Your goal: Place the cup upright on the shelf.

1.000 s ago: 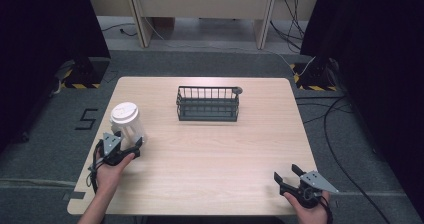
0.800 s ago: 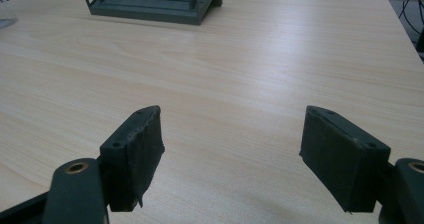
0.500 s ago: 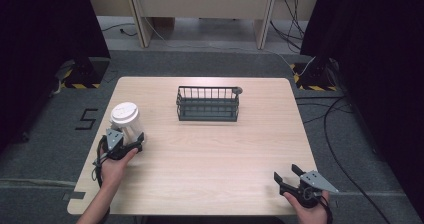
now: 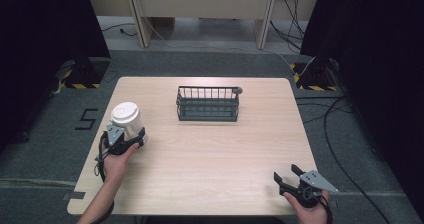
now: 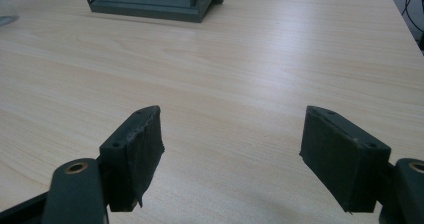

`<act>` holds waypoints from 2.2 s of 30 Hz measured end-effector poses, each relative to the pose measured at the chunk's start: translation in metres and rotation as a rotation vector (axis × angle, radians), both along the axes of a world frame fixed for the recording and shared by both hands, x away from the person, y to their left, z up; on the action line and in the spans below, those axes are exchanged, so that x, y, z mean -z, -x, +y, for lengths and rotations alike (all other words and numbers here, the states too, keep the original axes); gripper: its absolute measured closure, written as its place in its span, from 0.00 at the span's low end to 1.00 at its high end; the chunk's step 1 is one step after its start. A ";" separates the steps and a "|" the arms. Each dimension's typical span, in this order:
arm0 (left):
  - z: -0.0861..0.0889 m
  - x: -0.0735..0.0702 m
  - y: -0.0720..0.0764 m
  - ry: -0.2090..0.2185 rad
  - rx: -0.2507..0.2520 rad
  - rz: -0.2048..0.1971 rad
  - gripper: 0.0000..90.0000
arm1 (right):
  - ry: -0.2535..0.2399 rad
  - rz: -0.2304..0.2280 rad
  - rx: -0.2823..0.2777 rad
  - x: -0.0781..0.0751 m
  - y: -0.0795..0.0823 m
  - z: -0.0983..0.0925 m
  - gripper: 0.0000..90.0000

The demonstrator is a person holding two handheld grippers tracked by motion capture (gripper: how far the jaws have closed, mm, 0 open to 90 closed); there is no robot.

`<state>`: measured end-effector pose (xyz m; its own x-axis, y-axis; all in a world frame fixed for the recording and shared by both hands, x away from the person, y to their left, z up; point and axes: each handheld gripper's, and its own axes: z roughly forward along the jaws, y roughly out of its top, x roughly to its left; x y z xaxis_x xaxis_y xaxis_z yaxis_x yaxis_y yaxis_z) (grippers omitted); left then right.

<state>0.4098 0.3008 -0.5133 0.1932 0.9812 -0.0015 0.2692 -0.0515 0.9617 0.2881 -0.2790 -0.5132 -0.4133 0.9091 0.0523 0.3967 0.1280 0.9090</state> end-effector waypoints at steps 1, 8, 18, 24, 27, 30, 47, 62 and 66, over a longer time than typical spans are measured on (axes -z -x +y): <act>0.000 0.000 0.000 0.004 0.000 -0.001 0.19 | 0.001 0.000 0.000 0.000 0.000 0.000 0.28; 0.001 -0.001 0.003 0.021 0.005 0.005 0.20 | 0.001 0.003 -0.001 0.000 -0.001 0.000 0.28; -0.006 -0.018 0.012 0.024 0.037 -0.021 0.20 | 0.000 0.000 0.002 0.000 0.000 0.000 0.28; -0.014 -0.028 0.016 0.020 0.062 -0.031 0.20 | -0.001 0.001 0.003 0.000 0.000 0.000 0.28; -0.020 -0.032 0.017 0.017 0.080 -0.037 0.20 | -0.001 0.001 0.003 0.000 0.000 0.000 0.28; -0.026 -0.035 0.018 0.017 0.099 -0.040 0.20 | -0.002 0.002 0.003 0.000 0.000 -0.001 0.28; -0.056 -0.052 0.016 0.011 0.188 -0.066 0.20 | -0.003 0.001 0.005 0.000 0.000 -0.001 0.28; -0.088 -0.066 0.007 0.024 0.249 -0.094 0.20 | -0.003 0.002 0.003 0.000 0.000 0.000 0.28; -0.094 -0.067 0.006 0.022 0.260 -0.096 0.20 | -0.002 0.002 0.003 0.000 0.000 0.000 0.28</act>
